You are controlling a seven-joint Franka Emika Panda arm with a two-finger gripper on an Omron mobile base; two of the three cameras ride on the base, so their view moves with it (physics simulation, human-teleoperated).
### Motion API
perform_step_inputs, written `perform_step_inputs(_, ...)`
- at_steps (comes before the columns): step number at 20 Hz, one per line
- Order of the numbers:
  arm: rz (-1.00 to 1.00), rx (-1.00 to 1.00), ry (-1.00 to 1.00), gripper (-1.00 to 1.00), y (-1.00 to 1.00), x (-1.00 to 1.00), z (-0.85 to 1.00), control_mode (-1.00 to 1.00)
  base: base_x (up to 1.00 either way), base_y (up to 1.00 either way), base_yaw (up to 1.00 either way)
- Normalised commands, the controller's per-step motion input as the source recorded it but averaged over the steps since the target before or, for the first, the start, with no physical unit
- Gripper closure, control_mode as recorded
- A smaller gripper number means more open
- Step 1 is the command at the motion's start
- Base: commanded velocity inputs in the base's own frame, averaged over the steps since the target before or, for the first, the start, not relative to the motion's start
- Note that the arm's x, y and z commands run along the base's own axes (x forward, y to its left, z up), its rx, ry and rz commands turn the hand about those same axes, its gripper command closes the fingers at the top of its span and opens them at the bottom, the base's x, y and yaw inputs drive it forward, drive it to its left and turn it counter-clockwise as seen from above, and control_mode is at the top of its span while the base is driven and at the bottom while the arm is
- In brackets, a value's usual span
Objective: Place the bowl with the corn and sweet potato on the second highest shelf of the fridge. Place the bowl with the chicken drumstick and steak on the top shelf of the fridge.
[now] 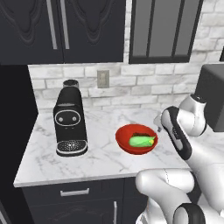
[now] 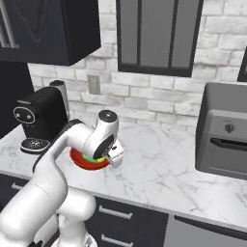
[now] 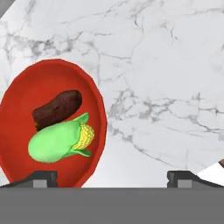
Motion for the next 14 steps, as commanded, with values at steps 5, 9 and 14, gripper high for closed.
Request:
perform_step_inputs(5, 0.05, 0.00, 0.00, -1.00, 0.00, 0.11, -0.45, -1.00, 0.00, 0.00, 0.00)
perform_step_inputs(9, 0.00, -0.01, 0.00, -1.00, 0.00, 0.31, -0.26, -1.00, 0.00, 0.00, 0.00)
perform_step_inputs(14, 0.00, 0.00, 0.00, -1.00, 0.00, 0.35, -0.15, -1.00, 0.00, 0.00, 0.00)
